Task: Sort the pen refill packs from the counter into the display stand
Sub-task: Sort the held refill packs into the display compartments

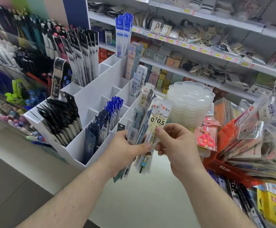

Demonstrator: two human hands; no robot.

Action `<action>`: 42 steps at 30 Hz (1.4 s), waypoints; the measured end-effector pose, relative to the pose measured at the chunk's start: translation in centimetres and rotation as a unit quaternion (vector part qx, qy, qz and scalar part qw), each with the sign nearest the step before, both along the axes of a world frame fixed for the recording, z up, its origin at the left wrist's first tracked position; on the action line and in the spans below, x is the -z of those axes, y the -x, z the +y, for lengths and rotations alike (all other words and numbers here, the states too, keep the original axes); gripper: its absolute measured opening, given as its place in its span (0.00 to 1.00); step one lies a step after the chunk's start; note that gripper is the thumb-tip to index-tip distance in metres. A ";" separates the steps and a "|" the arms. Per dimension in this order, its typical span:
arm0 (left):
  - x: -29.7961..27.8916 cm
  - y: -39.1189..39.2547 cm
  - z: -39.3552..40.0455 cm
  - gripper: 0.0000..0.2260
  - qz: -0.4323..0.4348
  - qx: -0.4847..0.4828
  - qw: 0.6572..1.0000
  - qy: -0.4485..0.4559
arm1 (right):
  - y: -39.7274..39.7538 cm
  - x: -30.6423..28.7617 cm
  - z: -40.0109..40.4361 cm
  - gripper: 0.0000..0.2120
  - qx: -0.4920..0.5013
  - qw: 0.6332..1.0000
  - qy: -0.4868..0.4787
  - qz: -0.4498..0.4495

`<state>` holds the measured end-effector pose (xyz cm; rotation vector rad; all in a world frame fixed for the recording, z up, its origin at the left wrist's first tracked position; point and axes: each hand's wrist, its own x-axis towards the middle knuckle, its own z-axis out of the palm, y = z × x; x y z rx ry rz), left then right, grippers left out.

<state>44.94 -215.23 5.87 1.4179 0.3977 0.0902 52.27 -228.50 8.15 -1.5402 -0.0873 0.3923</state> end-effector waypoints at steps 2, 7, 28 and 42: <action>0.0 0.0 0.3 0.09 0.010 0.011 1.000 -0.019 | -0.5 0.0 -0.1 0.07 -0.034 0.999 0.006 0.039; 0.1 -0.6 0.9 0.07 0.046 -0.023 0.997 -0.051 | -2.5 -0.3 -0.1 0.06 -0.125 0.990 0.024 0.056; 0.2 -4.5 1.5 0.09 0.041 -0.154 0.987 0.032 | -16.3 6.2 10.5 0.12 0.034 0.983 0.152 -0.096; 0.9 -4.3 2.1 0.08 0.067 -0.149 0.985 0.057 | -17.3 7.2 11.8 0.03 0.034 0.992 0.115 -0.030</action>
